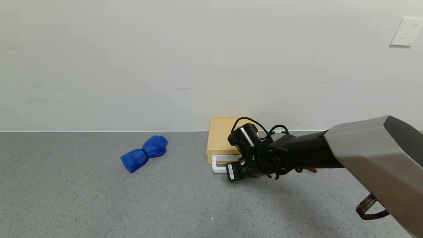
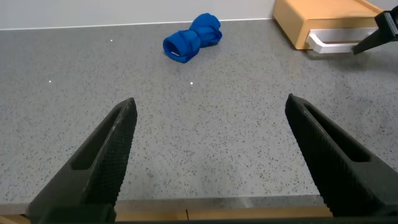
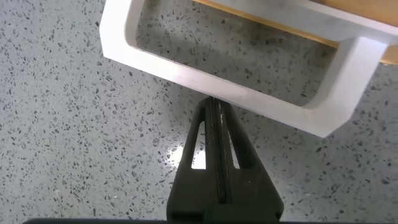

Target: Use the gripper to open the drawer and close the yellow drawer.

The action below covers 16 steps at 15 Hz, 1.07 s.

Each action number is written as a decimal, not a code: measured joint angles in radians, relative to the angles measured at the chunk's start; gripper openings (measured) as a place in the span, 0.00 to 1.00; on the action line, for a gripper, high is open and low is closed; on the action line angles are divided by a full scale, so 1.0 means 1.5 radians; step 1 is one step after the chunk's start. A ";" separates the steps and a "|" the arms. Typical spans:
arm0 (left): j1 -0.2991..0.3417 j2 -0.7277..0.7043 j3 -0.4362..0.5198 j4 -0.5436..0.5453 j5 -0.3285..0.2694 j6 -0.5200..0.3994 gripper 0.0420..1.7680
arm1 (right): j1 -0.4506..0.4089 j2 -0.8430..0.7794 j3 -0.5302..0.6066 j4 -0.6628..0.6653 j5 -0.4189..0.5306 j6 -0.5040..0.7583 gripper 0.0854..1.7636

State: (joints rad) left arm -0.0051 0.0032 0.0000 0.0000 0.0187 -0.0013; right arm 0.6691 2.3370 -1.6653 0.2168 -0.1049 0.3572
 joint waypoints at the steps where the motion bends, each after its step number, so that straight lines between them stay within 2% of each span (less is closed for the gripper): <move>1: 0.000 0.000 0.000 0.000 0.000 0.000 0.97 | 0.003 -0.006 0.007 0.001 0.000 0.000 0.02; 6: 0.000 0.000 0.000 0.000 0.000 0.000 0.97 | 0.008 -0.062 0.073 -0.003 0.010 -0.019 0.02; 10: 0.000 0.000 0.000 0.000 0.000 0.000 0.97 | -0.010 -0.140 0.153 -0.013 0.067 -0.076 0.02; 14: 0.000 0.000 0.000 0.000 0.000 0.000 0.97 | -0.042 -0.229 0.279 -0.134 0.141 -0.145 0.02; 16: 0.000 0.000 0.000 0.000 0.000 0.000 0.97 | -0.059 -0.276 0.335 -0.162 0.164 -0.177 0.02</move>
State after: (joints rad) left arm -0.0051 0.0032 0.0000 0.0000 0.0181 -0.0013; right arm 0.5811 1.9228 -1.1621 -0.0260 0.1417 0.0917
